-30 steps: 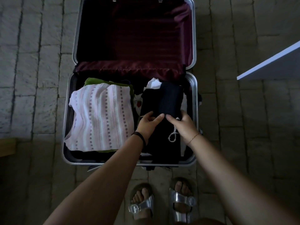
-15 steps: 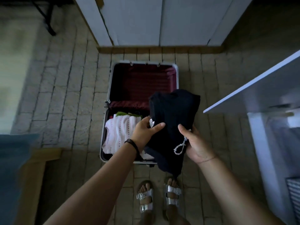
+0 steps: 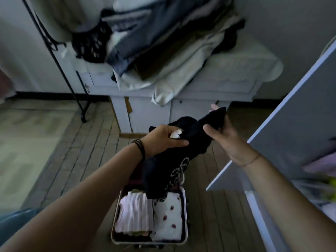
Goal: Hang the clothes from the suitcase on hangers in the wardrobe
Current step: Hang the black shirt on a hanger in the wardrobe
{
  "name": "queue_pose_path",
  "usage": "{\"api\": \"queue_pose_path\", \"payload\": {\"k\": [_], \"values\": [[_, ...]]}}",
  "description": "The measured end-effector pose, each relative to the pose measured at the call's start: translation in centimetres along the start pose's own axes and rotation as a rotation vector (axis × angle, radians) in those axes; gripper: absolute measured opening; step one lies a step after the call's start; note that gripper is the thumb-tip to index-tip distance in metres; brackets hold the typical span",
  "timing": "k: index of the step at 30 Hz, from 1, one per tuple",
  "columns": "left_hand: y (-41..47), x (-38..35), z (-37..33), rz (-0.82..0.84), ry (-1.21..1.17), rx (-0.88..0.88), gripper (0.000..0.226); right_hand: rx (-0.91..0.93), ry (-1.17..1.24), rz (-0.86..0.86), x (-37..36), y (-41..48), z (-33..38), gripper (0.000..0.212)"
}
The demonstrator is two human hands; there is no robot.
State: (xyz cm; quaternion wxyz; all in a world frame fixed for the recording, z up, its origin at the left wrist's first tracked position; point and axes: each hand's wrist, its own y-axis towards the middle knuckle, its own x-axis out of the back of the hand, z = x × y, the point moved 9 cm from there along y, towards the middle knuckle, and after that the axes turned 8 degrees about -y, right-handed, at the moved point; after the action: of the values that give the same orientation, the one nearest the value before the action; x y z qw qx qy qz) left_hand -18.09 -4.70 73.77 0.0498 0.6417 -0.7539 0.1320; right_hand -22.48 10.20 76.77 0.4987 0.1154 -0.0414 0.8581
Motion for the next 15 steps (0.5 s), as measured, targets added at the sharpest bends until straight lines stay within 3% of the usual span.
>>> {"api": "queue_pose_path", "payload": {"k": [4,6,8,11,15], "values": [[-1.8,1.6,-7.4,0.019,0.105,-0.093,0.009,0.112,-0.141,0.128,0.3,0.5,7.2,0.066],[-2.4,2.4,-9.5,0.010,0.133,-0.111,0.007,0.156,-0.155,0.069,1.0,0.5,8.9,0.046],[-3.3,3.1,-11.4,-0.013,0.233,-0.129,0.027,0.193,-0.167,-0.076,2.1,-0.2,10.6,0.030],[-4.5,4.0,-13.9,-0.015,0.390,-0.166,0.022,0.291,-0.217,-0.279,3.6,-1.5,14.1,0.040],[-5.8,6.0,-15.7,-0.056,0.517,-0.163,0.047,0.341,-0.225,-0.356,4.4,-2.6,17.8,0.043]]}}
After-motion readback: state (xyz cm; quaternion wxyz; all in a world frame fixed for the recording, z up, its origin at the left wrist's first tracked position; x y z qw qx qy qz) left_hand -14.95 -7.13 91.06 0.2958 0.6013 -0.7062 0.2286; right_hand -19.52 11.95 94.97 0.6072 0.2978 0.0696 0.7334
